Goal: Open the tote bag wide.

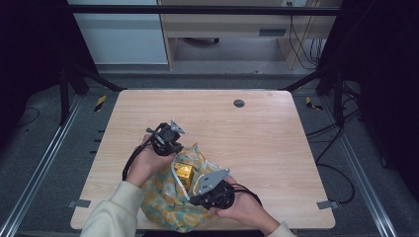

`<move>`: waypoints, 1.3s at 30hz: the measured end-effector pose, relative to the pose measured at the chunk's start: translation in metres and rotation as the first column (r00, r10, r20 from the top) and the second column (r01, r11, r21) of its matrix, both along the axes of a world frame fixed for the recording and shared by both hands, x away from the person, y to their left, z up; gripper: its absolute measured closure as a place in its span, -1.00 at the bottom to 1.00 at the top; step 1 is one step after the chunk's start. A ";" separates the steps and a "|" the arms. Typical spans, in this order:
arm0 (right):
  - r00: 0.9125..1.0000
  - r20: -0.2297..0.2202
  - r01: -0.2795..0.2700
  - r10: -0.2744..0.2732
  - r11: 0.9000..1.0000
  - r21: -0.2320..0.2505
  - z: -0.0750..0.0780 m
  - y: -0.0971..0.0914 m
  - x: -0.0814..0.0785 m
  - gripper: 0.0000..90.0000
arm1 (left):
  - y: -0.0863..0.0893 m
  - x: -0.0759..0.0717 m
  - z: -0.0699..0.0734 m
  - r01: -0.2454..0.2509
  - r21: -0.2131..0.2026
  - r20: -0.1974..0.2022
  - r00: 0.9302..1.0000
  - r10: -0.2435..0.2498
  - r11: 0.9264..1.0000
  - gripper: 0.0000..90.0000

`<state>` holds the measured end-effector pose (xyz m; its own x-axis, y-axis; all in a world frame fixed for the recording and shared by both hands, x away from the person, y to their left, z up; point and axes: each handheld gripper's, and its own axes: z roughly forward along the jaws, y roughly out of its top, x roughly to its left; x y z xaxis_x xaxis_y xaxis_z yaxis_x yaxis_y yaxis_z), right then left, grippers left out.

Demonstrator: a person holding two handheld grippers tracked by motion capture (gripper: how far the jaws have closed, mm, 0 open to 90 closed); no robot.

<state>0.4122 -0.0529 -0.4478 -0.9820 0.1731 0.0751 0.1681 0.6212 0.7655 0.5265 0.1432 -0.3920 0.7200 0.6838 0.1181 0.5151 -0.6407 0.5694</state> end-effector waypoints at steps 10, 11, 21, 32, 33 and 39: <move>0.999 0.030 0.046 -0.046 0.999 0.001 0.004 -0.010 0.001 1.00 | 0.025 -0.023 0.038 -0.006 -0.188 0.143 0.989 0.033 0.982 1.00; 0.998 0.032 0.055 -0.055 0.999 0.003 0.005 -0.013 0.002 1.00 | 0.028 -0.026 0.042 -0.006 -0.213 0.156 0.987 0.040 0.977 1.00; 0.989 0.037 0.144 -0.144 0.990 0.005 0.007 -0.026 0.001 1.00 | 0.049 -0.073 0.050 0.069 -0.310 0.280 0.960 0.021 0.948 1.00; 0.982 0.030 0.185 -0.185 0.982 -0.033 -0.003 -0.029 0.005 1.00 | 0.066 -0.117 0.022 0.160 -0.320 0.249 0.965 -0.080 0.934 1.00; 0.981 0.027 0.192 -0.191 0.981 -0.038 -0.003 -0.029 0.005 1.00 | 0.068 -0.119 0.018 0.172 -0.320 0.241 0.966 -0.095 0.932 1.00; 0.979 0.029 0.203 -0.202 0.978 -0.043 -0.005 -0.029 0.005 0.99 | 0.072 -0.128 -0.006 0.233 -0.303 0.212 0.962 -0.172 0.924 1.00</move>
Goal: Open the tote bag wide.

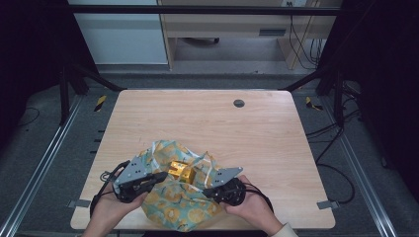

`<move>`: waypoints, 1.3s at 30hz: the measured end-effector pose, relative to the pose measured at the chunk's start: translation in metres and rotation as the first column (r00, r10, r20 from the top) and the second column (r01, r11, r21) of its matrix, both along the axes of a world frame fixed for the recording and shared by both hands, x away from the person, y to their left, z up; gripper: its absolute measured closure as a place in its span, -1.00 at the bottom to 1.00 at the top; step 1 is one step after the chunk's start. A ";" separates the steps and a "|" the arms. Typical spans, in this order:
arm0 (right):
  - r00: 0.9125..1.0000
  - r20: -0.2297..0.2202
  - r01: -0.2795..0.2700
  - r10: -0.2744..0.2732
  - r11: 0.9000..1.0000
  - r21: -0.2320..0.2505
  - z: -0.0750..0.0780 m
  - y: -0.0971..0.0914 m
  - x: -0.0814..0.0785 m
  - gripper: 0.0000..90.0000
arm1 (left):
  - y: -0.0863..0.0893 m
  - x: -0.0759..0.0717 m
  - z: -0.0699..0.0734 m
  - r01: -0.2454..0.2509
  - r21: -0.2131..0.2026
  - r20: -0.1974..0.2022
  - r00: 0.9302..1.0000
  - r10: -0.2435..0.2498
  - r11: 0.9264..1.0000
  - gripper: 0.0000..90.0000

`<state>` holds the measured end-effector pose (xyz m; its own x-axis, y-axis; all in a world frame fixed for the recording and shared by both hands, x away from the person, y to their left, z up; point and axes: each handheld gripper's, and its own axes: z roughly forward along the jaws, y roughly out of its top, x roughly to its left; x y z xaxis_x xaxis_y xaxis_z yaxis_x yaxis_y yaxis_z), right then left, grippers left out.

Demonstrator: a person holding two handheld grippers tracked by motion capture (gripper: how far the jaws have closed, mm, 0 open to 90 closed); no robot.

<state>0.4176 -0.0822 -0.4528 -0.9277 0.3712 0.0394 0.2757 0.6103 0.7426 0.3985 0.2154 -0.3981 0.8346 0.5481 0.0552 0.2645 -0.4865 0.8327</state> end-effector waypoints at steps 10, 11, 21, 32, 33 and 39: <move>1.000 0.002 0.007 -0.007 1.000 0.002 -0.001 -0.001 -0.001 0.86 | -0.003 -0.003 -0.031 0.050 0.076 -0.067 0.997 -0.045 0.996 1.00; 1.000 0.003 0.009 -0.009 1.000 0.006 -0.001 -0.002 -0.001 0.82 | -0.005 -0.004 -0.034 0.053 0.093 -0.068 0.997 -0.047 0.994 1.00; 0.997 0.030 0.067 -0.068 0.997 0.030 0.011 -0.020 -0.003 0.44 | -0.001 0.002 -0.052 0.050 0.185 -0.087 0.996 -0.035 0.982 1.00; 0.986 0.055 0.152 -0.157 0.985 0.078 0.027 -0.044 0.005 0.12 | 0.002 0.005 -0.056 0.037 0.204 -0.090 0.996 -0.019 0.978 1.00; 0.985 0.057 0.160 -0.165 0.984 0.078 0.028 -0.045 0.006 0.09 | 0.002 0.005 -0.056 0.037 0.205 -0.090 0.996 -0.019 0.978 1.00; 0.976 0.050 0.208 -0.212 0.976 0.068 0.025 -0.043 0.018 -0.03 | 0.000 0.005 -0.057 0.035 0.198 -0.088 0.996 -0.018 0.979 1.00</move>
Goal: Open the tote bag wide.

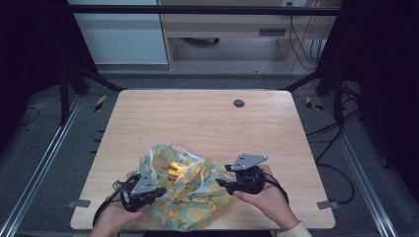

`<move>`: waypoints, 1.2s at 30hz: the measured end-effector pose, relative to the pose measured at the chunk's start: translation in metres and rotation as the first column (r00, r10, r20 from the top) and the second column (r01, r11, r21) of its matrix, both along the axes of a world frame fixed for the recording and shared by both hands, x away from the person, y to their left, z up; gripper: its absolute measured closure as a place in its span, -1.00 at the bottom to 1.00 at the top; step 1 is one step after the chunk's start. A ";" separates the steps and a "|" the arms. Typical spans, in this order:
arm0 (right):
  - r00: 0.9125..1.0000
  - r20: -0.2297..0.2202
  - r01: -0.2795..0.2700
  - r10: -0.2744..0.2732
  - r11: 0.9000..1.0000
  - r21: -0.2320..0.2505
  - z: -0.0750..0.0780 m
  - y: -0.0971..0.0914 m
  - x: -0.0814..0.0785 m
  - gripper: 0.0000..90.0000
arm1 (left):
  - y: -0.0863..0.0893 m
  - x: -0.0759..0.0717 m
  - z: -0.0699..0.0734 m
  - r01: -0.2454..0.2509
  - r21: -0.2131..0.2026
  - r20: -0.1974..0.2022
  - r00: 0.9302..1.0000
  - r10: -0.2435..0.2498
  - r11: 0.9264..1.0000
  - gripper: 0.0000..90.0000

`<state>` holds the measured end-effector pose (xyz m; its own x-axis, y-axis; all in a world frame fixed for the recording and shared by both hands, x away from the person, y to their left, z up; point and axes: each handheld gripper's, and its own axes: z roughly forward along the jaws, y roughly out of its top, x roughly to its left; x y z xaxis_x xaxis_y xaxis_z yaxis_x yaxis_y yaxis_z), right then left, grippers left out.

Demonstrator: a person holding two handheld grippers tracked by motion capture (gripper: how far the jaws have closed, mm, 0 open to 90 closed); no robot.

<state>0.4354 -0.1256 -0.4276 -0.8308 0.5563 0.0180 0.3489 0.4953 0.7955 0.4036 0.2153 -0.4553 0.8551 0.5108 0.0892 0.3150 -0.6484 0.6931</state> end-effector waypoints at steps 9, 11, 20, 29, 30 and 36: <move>0.996 -0.024 -0.083 0.082 0.996 -0.023 -0.006 0.011 -0.005 0.96 | 0.006 -0.002 0.002 0.010 -0.001 0.013 1.000 -0.010 1.000 1.00; 0.993 -0.021 -0.113 0.112 0.993 -0.027 -0.006 0.007 -0.011 0.99 | 0.009 -0.001 0.002 0.026 0.009 0.011 1.000 -0.026 1.000 1.00; 0.981 -0.070 -0.186 0.181 0.980 -0.073 -0.024 -0.009 -0.025 1.00 | 0.011 0.001 -0.005 0.035 0.078 -0.010 0.999 -0.034 0.996 1.00; 0.976 -0.142 -0.189 0.164 0.966 -0.179 -0.046 -0.003 -0.020 1.00 | 0.012 0.006 -0.013 0.023 0.144 -0.018 1.000 -0.021 0.989 1.00; 0.976 -0.145 -0.186 0.160 0.965 -0.184 -0.047 -0.003 -0.020 1.00 | 0.012 0.006 -0.013 0.021 0.154 -0.016 1.000 -0.018 0.988 1.00; 0.980 -0.135 -0.176 0.148 0.958 -0.225 -0.050 0.001 -0.020 1.00 | 0.011 0.008 -0.016 -0.007 0.185 0.005 1.000 0.006 0.983 1.00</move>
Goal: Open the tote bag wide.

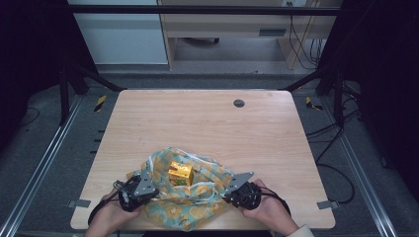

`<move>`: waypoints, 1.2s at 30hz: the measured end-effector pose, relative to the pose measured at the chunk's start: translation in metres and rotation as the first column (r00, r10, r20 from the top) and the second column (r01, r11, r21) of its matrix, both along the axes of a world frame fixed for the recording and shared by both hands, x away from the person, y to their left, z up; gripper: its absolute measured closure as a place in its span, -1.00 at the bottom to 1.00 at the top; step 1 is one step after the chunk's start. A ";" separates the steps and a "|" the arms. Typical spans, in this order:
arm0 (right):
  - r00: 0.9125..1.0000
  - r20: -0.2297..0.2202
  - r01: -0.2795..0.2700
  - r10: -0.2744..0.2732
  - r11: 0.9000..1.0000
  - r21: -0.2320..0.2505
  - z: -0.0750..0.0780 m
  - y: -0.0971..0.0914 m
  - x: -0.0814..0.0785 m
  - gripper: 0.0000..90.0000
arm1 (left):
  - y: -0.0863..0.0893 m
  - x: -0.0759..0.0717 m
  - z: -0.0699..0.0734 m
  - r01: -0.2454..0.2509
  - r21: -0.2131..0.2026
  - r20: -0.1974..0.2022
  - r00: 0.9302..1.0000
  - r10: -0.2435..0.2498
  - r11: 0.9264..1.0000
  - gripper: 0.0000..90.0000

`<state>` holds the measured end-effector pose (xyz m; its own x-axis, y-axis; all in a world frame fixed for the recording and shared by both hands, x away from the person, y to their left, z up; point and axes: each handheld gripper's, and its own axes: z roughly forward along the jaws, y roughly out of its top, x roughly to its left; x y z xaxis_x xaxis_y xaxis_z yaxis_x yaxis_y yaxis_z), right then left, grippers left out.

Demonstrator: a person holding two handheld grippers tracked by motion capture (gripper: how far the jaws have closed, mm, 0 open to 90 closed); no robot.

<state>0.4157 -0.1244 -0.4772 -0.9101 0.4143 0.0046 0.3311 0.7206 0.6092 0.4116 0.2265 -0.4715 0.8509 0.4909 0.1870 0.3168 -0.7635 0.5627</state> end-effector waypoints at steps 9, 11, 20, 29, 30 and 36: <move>1.000 -0.006 0.018 -0.018 1.000 0.003 -0.001 0.001 0.003 1.00 | 0.010 0.013 -0.003 -0.081 -0.095 -0.061 0.995 0.075 0.992 1.00; 1.000 -0.003 0.020 -0.020 1.000 0.006 -0.001 0.000 0.003 1.00 | 0.009 0.013 -0.003 -0.097 -0.088 -0.061 0.994 0.092 0.991 1.00; 0.999 -0.020 0.037 -0.037 0.999 0.017 -0.001 -0.003 0.005 1.00 | 0.010 0.015 -0.001 -0.138 -0.082 -0.042 0.990 0.134 0.987 1.00; 1.000 -0.013 0.021 -0.021 1.000 0.021 0.000 -0.001 0.003 0.94 | 0.018 0.015 -0.001 -0.166 -0.135 -0.086 0.984 0.155 0.977 1.00; 1.000 -0.011 0.022 -0.021 0.999 0.026 0.002 -0.002 0.002 0.81 | 0.018 0.013 0.000 -0.162 -0.122 -0.073 0.985 0.154 0.979 1.00; 0.998 -0.012 0.069 -0.068 0.996 0.049 0.013 -0.007 0.001 0.07 | 0.016 0.010 0.002 -0.144 -0.129 -0.053 0.989 0.138 0.981 1.00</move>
